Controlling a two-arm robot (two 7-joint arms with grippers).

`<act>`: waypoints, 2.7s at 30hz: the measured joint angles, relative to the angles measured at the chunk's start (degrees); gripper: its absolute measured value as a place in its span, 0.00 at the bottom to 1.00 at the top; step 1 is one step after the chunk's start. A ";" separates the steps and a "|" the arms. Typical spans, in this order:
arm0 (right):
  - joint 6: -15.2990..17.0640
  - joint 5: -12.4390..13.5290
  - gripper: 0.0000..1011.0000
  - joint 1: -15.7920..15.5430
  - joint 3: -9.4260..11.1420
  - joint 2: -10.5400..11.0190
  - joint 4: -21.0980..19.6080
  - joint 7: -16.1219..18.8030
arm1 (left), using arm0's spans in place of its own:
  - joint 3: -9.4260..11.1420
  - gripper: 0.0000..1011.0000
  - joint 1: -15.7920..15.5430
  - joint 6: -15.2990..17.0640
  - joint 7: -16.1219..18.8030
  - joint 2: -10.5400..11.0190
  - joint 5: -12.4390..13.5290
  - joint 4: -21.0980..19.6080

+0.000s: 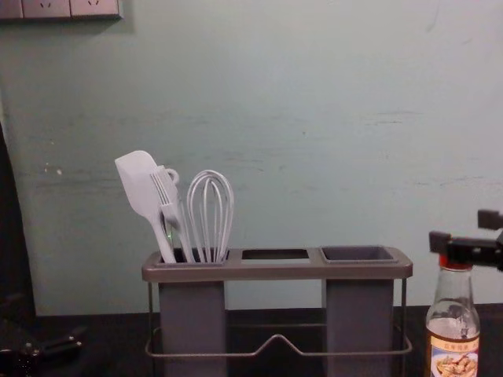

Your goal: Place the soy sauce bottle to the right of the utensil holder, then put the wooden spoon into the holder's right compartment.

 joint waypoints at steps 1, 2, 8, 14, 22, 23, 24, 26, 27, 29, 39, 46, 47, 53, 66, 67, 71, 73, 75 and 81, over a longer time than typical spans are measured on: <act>-0.03 -0.17 0.99 -0.28 0.25 0.08 -0.53 -0.27 | 0.00 1.00 0.00 0.00 0.00 0.00 0.00 0.00; -0.06 -0.28 0.99 -0.55 0.52 0.17 -1.04 -0.47 | 0.00 1.00 0.00 0.00 0.00 0.00 0.00 0.00; -1.54 -0.12 0.99 -3.03 2.65 0.80 -4.56 -0.54 | 0.00 1.00 0.00 0.00 0.00 0.00 0.00 0.00; -3.10 -0.60 0.99 -5.83 3.99 2.66 -9.17 0.72 | 0.00 1.00 0.00 0.00 0.00 0.00 0.00 0.00; -1.10 -2.60 0.99 -9.71 5.19 4.77 -15.69 -0.14 | 0.00 1.00 0.00 0.00 0.00 0.00 0.00 0.00; 0.85 -2.97 0.99 -10.54 5.24 5.23 -17.46 -0.60 | 0.00 1.00 0.00 0.00 0.00 0.00 0.00 0.00; 1.88 -3.03 0.99 -10.85 5.25 5.38 -18.11 -0.81 | 0.00 1.00 0.00 0.00 0.00 0.00 0.00 0.00; 5.98 -3.19 0.99 -11.78 5.23 5.85 -20.61 -1.64 | 0.00 1.00 0.00 0.00 0.00 0.00 0.00 0.00; 7.57 -3.13 0.99 -12.14 5.16 5.95 -21.57 -1.87 | 0.00 1.00 0.00 0.00 0.00 0.00 0.00 0.00; 9.76 -2.90 0.99 -12.50 4.98 5.99 -22.66 -2.18 | 0.00 1.00 0.00 0.00 0.00 0.00 0.00 0.00; 23.83 -0.37 0.99 -10.35 -0.45 6.67 -26.20 -1.07 | 0.00 1.00 0.00 0.00 0.00 0.00 0.00 0.00; 39.23 0.64 0.99 -2.60 -8.57 5.05 -24.63 -0.19 | 0.00 1.00 0.00 0.00 0.00 0.00 0.00 0.00; 40.84 0.49 0.99 -1.53 -9.60 4.71 -24.23 -0.17 | 0.00 1.00 0.00 0.00 0.00 0.00 0.00 0.00; 50.22 -3.58 0.99 5.80 -17.18 1.89 -20.63 -0.71 | 0.00 1.00 0.00 0.00 0.00 0.00 0.00 0.00; 58.14 -9.23 0.99 11.79 -24.27 -4.57 -13.00 -1.72 | 0.00 1.00 0.00 0.00 0.00 0.00 0.00 0.00; 58.33 -9.41 0.99 11.90 -24.41 -4.81 -12.80 -1.76 | 0.00 1.00 0.00 0.00 0.00 0.00 0.00 0.00; 58.99 -10.28 0.99 12.19 -24.98 -5.71 -12.03 -1.91 | 0.00 1.00 0.00 0.00 0.00 0.00 0.00 0.00; 59.15 -10.67 0.99 12.26 -25.10 -6.09 -11.57 -1.92 | 0.00 1.00 0.00 0.00 0.00 0.00 0.00 0.00; 59.21 -11.04 0.99 12.32 -25.12 -6.43 -11.22 -1.89 | 0.00 1.00 0.00 0.00 0.00 0.00 0.00 0.00; 59.25 -12.10 0.99 12.86 -25.59 -7.34 -9.99 -1.57 | 0.00 1.00 0.00 0.00 0.00 0.00 0.00 0.00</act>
